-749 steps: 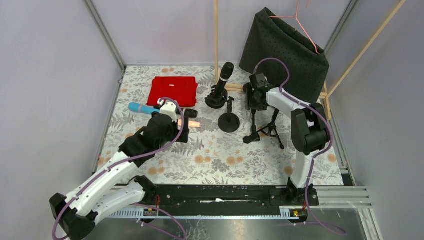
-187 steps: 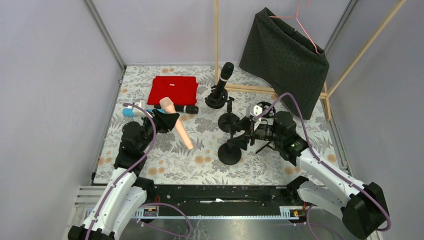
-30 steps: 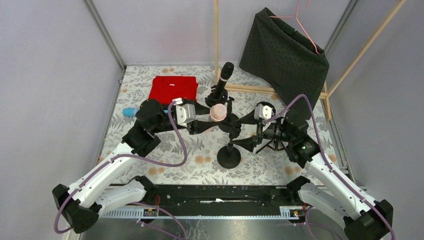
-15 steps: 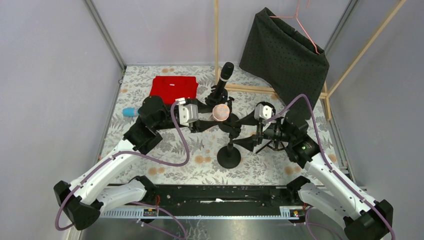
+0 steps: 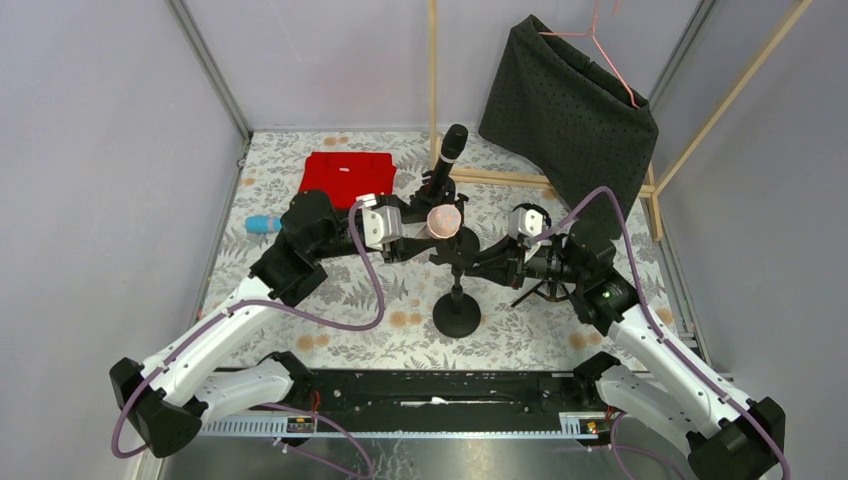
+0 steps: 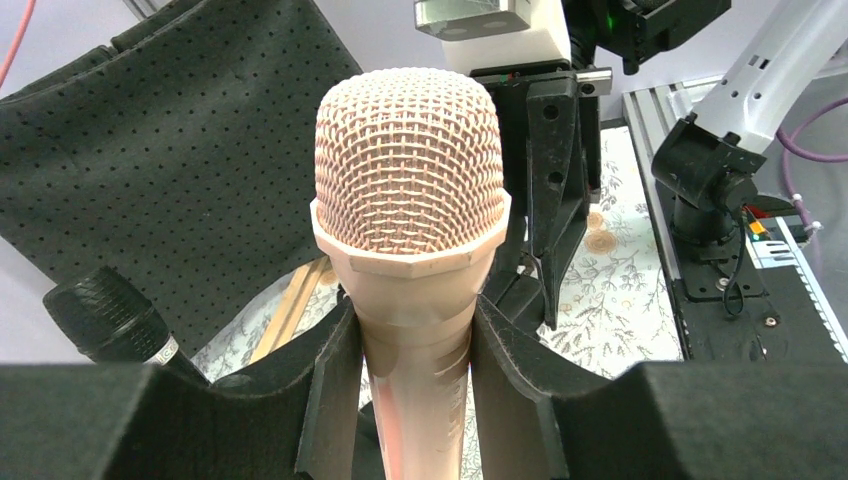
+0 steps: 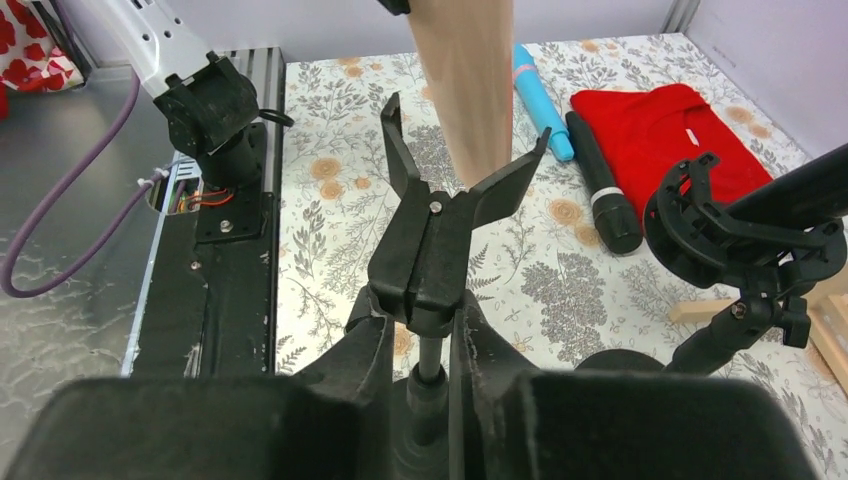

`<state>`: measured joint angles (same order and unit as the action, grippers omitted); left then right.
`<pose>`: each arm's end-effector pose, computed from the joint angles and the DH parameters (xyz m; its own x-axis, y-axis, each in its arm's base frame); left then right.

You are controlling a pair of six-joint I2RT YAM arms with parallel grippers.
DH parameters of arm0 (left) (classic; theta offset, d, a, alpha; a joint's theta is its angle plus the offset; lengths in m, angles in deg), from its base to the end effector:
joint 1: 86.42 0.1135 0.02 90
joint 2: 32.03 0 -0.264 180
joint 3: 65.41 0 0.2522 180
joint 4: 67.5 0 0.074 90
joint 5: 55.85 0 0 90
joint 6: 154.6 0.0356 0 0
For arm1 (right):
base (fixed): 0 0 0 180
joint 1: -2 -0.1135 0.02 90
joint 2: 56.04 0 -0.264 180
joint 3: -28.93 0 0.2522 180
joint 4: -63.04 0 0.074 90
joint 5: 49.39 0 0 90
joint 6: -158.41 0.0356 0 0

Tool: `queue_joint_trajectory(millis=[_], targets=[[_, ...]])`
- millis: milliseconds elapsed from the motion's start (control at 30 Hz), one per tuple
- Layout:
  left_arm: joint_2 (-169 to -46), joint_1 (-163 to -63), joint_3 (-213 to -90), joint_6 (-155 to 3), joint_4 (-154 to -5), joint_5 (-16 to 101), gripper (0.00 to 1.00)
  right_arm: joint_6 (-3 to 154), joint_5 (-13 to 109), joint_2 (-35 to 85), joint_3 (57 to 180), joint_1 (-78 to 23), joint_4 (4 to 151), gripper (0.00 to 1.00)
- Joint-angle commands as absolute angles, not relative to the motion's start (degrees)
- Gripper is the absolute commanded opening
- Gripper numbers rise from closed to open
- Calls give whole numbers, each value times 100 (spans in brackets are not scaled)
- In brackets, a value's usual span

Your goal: Attach the microphones to the stand

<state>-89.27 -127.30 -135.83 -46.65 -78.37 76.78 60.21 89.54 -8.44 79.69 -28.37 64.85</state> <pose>0.1527 -0.1641 0.3971 0.3351 0.0098 -0.9421 0.9354 0.1160 0.3339 0.1514 0.1198 0.3246 0.1602 -0.0147 -0.9870 -0.9695 0.1856 -0.1602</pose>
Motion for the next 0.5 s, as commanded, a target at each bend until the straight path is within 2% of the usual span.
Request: queue_joint_trajectory(millis=[0,467], targets=[[-8996,-12750,-13892,-4822,-7327,7472,0,6083,9001,-741,8099,-2818,6388,1],[-9281,-12816,-13703,-5857,-6277,8003,0,6094,9009,-715,8104,-2827,6388,0]])
